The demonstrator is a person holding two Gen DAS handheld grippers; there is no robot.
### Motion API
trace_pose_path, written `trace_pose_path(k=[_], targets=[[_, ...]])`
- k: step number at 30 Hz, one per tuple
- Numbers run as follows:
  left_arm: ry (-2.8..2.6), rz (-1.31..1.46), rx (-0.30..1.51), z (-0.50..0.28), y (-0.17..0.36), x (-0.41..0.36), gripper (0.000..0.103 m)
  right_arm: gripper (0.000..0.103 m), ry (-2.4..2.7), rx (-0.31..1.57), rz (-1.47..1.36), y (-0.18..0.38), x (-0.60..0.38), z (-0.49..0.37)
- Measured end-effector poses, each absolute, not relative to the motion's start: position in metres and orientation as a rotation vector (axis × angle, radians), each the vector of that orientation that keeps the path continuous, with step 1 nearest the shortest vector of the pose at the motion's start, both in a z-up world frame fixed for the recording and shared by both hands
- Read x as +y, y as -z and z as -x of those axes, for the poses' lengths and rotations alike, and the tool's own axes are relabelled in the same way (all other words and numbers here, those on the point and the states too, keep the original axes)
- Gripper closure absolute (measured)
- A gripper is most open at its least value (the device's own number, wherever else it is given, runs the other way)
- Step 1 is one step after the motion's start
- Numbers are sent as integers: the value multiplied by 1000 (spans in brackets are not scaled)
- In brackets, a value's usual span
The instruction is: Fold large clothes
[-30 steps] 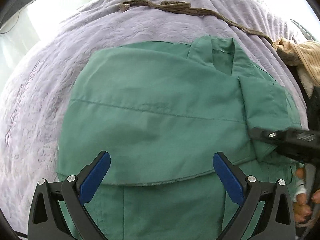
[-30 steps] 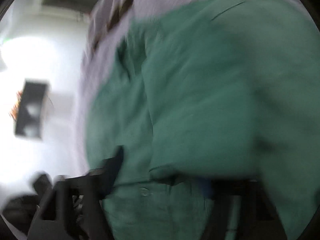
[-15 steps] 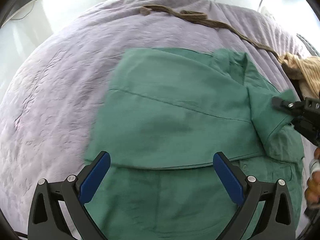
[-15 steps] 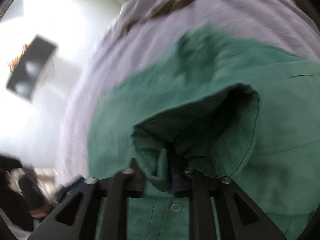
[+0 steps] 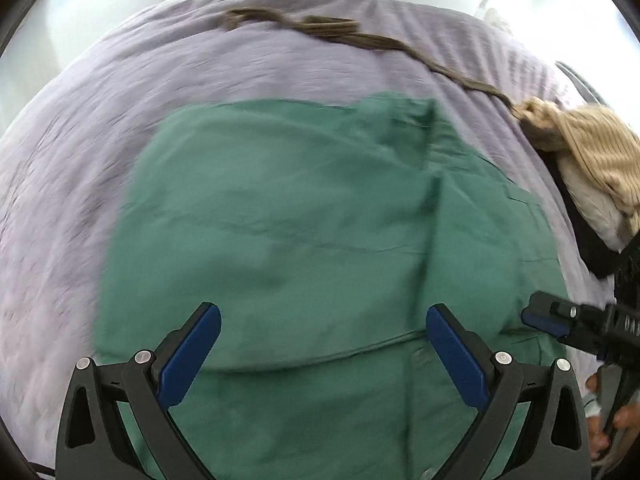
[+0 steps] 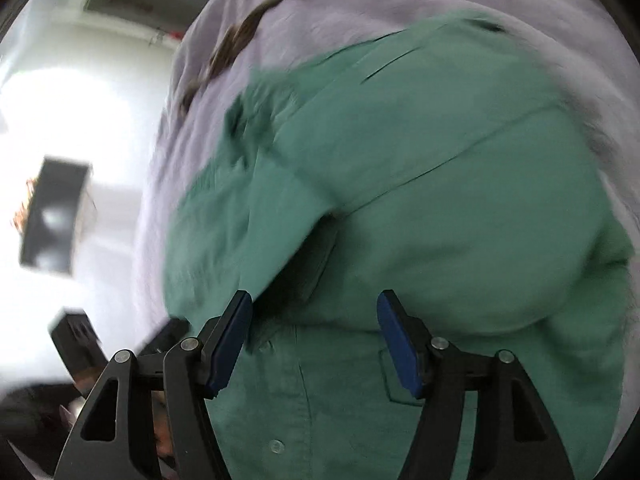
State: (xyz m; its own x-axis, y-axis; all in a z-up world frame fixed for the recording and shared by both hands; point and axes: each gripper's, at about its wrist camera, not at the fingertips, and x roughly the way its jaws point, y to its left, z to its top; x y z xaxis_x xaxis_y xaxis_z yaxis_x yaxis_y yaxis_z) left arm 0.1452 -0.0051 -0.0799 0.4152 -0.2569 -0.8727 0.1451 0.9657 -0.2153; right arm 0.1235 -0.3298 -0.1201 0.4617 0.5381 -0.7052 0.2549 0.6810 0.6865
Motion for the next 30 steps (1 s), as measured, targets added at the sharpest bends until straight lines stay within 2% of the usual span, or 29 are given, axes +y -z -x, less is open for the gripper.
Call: trace_pose_path(k=[7,11,14,17,19,23,30], targets=[[439,-164,1015,-128,68,-84,0,34,-157,1106,-930,127,-360,-114],[486,-436,977,-109,94,-123,0,34,-159,1106,-925,127,-374,-104],[439,-522,964,-113,114,-139,0,34,-162,1098,-914,126,-372,-109],[349,-361,959,-136,106,-125,0,34,-156,1095,-892,122,-374,-107],[234,-170,991,-159,101,-93,0,34,-150,1095,-878,119,-378,-105],[44,30,1106,-188,118,-26,0,34,-106,1072,-810,108,-393,-109],[2,94,1116,-192,105,22,0,34,11,1056,-794,114,-444,-143]])
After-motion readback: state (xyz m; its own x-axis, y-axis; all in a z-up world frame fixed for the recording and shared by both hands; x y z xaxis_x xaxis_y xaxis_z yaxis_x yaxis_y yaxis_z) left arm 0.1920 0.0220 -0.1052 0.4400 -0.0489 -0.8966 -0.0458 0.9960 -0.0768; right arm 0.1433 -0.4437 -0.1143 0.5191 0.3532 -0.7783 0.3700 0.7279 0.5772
